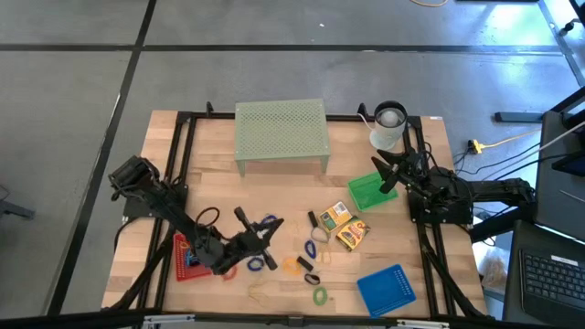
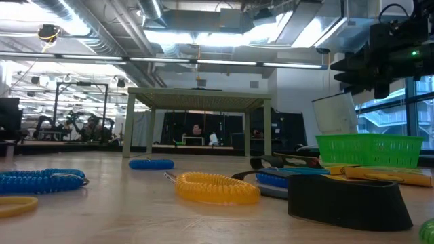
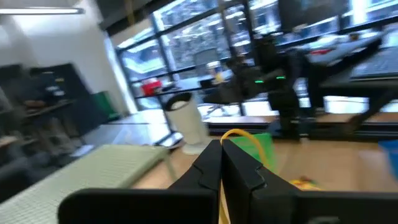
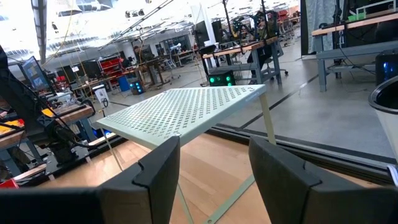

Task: Pick & Place Office Desk Supplies
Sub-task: Put the yellow rubber band into the red bin

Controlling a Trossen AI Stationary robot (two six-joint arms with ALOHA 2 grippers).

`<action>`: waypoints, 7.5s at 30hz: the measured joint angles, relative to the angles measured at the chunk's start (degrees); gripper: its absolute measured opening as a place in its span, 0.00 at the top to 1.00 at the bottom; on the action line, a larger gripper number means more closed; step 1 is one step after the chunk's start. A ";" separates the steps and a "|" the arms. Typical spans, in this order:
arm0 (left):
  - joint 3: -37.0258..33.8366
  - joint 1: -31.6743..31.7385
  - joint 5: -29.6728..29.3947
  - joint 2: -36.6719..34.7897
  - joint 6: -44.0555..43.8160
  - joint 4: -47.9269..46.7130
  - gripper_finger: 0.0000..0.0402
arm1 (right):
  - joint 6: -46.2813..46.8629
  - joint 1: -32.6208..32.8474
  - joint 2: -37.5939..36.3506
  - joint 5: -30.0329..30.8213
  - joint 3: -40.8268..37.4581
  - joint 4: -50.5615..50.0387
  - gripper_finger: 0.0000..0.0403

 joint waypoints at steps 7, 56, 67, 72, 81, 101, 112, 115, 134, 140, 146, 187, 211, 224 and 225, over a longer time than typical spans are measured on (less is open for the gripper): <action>0.00 0.14 12.59 0.00 -15.18 -11.69 1.00 | -0.01 0.01 0.00 0.01 0.00 0.00 0.52; 0.02 -15.02 88.73 -37.19 -127.53 -120.42 1.00 | 0.01 0.02 -0.02 -0.01 0.00 0.00 0.52; 0.02 -15.17 70.52 -37.03 -128.07 -124.01 0.94 | 0.01 0.02 0.00 -0.01 0.01 0.00 0.52; 0.02 -15.17 70.62 -36.99 -128.44 -124.01 0.84 | 0.00 0.00 0.00 0.01 0.02 0.00 0.52; 0.02 -15.17 59.51 -35.17 -124.12 -116.60 0.68 | 0.00 0.02 -0.01 0.01 0.00 0.00 0.52; 0.00 -3.47 59.99 -4.39 -62.32 -66.05 0.58 | 0.00 0.00 -0.02 0.01 0.00 0.00 0.52; 0.00 -1.55 62.53 5.11 -57.25 -60.92 0.57 | 0.01 0.01 -0.02 -0.01 0.00 0.00 0.52; 0.04 -1.79 62.50 6.28 -57.17 -60.94 0.57 | 0.00 0.01 -0.02 0.01 0.00 0.00 0.52; 0.11 -1.92 56.84 7.52 -49.45 -62.94 0.91 | 0.00 0.00 0.00 0.01 0.00 0.00 0.52; 0.07 -2.03 54.63 7.61 -48.00 -62.38 0.99 | 0.00 0.02 -0.01 0.01 0.02 0.00 0.52; -0.39 -1.71 48.82 6.70 -41.44 -56.66 1.00 | -0.01 0.01 0.00 0.01 0.00 0.00 0.52; -0.04 5.38 27.04 1.95 -10.18 -1.40 1.00 | 0.02 0.02 0.01 0.01 0.00 0.00 0.52; 0.00 2.03 47.73 -2.36 -52.82 -36.47 0.99 | 0.00 0.02 0.00 -0.01 0.02 0.00 0.52; 0.00 -2.97 52.71 -26.76 -73.46 -77.56 1.00 | 0.00 0.00 0.01 0.00 0.00 0.00 0.52; 0.00 -3.55 54.75 -28.65 -75.99 -80.57 1.00 | 0.01 0.02 -0.02 -0.01 0.00 0.00 0.52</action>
